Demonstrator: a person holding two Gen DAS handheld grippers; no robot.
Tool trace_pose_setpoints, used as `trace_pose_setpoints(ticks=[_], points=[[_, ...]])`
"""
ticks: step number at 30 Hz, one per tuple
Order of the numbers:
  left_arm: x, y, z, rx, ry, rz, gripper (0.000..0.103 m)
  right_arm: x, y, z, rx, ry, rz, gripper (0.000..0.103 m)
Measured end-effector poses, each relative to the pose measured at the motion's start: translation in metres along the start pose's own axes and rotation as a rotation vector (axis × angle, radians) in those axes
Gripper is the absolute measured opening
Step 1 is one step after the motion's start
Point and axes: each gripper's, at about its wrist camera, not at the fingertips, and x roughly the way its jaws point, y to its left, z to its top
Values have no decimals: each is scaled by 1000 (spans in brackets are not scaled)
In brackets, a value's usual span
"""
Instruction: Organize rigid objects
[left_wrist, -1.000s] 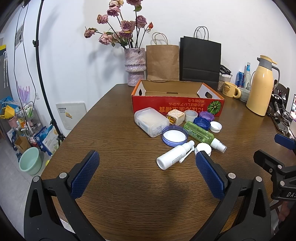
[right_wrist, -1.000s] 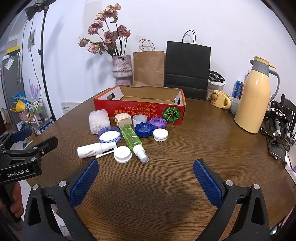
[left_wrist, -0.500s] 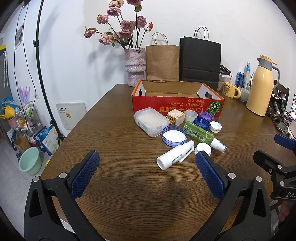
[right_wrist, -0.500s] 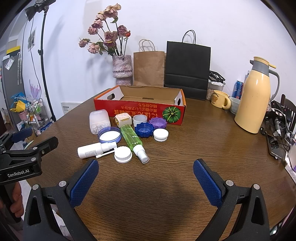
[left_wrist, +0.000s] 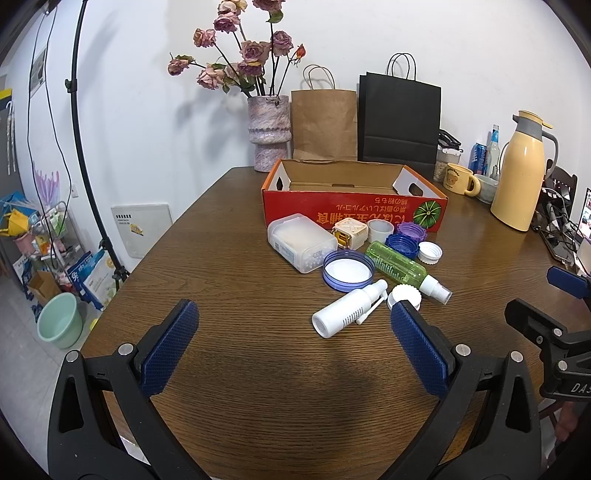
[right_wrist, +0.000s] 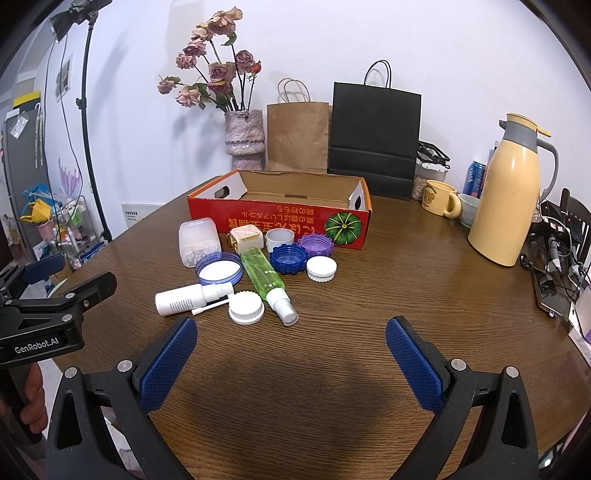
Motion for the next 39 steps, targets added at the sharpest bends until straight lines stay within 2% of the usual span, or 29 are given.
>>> trace_pose_setpoints(ticks=[22,39], points=[[3,0,1,-5,8,-3,103,1,11,4,-7,8,7,103],[29,7,-1,2,30,-16,103,31,16,4,-38,55,24,103]])
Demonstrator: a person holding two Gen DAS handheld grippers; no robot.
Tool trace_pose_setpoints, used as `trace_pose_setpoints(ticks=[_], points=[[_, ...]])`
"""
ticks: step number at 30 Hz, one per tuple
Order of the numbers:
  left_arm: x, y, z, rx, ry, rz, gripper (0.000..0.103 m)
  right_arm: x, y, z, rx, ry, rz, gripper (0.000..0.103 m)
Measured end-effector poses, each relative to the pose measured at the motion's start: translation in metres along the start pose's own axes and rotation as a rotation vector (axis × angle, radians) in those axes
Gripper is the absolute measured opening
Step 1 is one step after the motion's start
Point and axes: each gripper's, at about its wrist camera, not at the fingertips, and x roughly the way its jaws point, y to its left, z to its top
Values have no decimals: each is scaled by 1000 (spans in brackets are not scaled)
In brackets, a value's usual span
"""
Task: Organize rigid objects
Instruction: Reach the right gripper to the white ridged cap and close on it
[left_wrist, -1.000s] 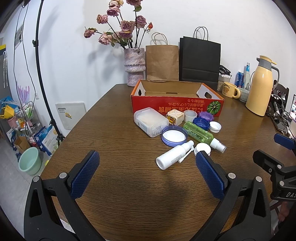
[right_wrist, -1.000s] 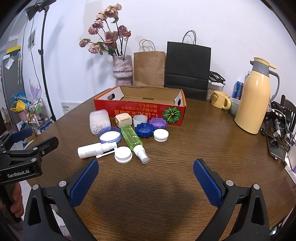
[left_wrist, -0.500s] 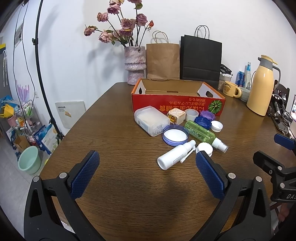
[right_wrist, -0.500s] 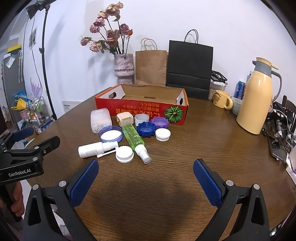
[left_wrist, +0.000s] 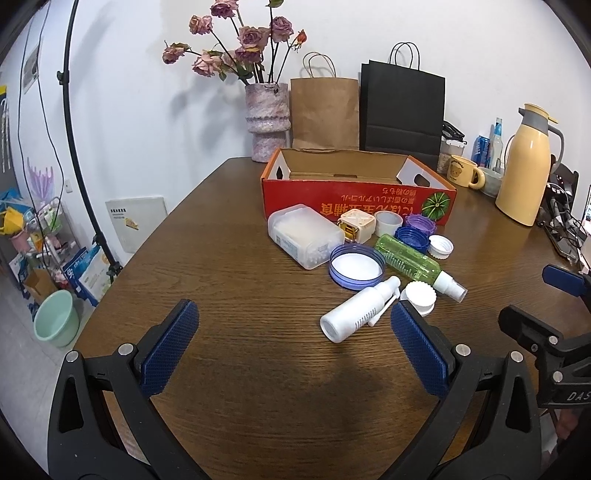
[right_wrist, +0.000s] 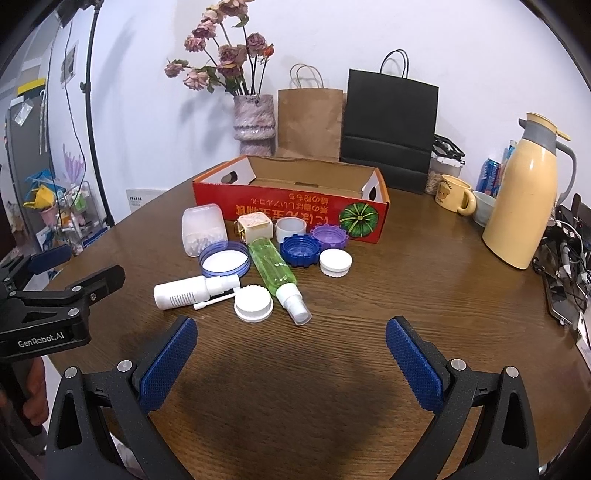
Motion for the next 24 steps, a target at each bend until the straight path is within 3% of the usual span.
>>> trace_pose_setpoints(ticks=[21,24], points=[[42,25,6,-13,48,31,103,56,24,12,-77,97,57,103],[46,26,7,-12,53,34,103,66,27,12,-90,123,75,95]])
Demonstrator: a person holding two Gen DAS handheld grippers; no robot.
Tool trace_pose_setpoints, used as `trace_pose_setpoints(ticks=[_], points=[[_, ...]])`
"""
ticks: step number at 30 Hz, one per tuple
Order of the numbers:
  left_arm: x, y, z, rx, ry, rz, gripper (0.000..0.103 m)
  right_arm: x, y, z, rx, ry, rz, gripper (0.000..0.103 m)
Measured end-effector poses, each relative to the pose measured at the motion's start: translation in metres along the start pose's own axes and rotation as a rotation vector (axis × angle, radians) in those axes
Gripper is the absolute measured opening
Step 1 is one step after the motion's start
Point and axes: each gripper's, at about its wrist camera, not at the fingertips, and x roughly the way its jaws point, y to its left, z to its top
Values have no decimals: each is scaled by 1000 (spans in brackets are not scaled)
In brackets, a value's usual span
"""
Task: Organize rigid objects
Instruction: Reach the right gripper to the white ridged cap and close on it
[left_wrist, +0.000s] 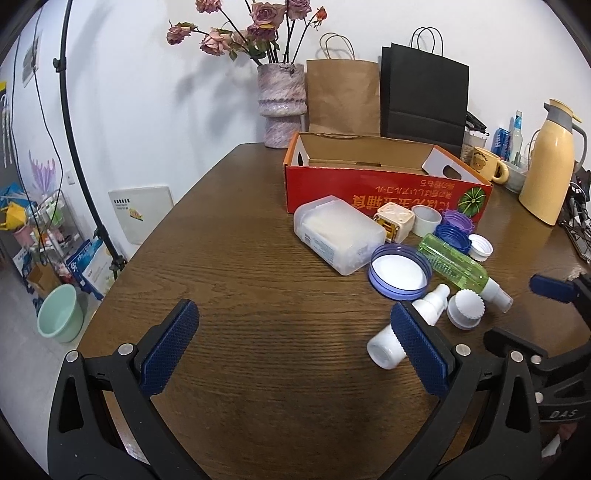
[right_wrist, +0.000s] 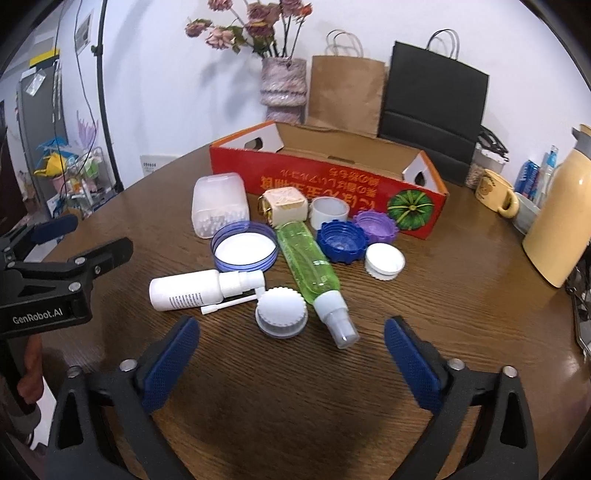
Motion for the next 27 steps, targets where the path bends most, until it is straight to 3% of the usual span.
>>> trace_pose_setpoints(ticks=[10,15,22,24,27], points=[[8,3,0,-11,23,4,103,26,3,3,-24,72,43,77],[9,2,0,-10,29,2,103,38,3,5,-30,114,69,63],[9,-2,-1,-3,37,-2,103,53,1,6,-40,158,80,54],[9,-4,-1,2,39,-6,103,54,0,8,-41,159,82,47],[9,-7,-1,5,42,-8,103,55,-1,10,-44,159,86,45]])
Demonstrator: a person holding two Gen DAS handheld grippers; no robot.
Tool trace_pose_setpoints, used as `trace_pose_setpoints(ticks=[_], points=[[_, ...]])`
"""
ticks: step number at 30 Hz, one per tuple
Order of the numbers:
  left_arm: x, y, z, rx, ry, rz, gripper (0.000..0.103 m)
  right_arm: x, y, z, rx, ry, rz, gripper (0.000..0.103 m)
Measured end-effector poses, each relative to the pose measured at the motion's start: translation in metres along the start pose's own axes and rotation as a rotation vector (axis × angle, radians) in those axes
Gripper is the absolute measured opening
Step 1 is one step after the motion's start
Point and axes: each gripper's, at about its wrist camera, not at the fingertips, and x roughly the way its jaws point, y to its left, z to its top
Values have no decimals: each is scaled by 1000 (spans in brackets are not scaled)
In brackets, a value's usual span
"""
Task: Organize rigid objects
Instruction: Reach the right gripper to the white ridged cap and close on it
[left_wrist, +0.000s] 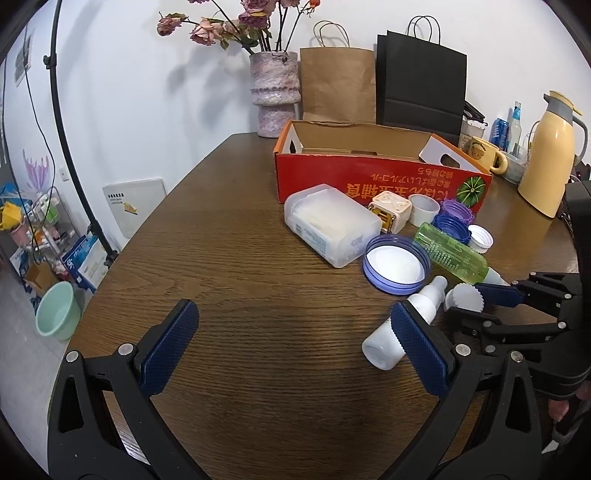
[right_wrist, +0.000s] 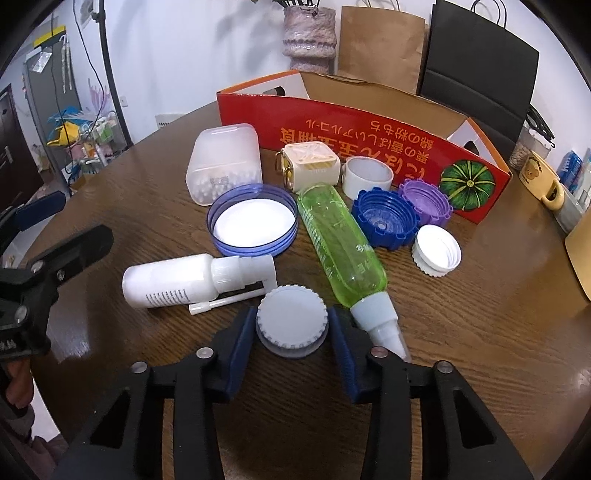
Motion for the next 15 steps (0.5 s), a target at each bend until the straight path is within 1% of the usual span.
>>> trace_pose_setpoints(ticks=[6,15], points=[[3,-6,0,13,28,-15,103,-3,0,-1,-1,-21,8,45],[9,-19,-1,52,74,-50,103,-22,-2,-3,-5,-106,4,45]])
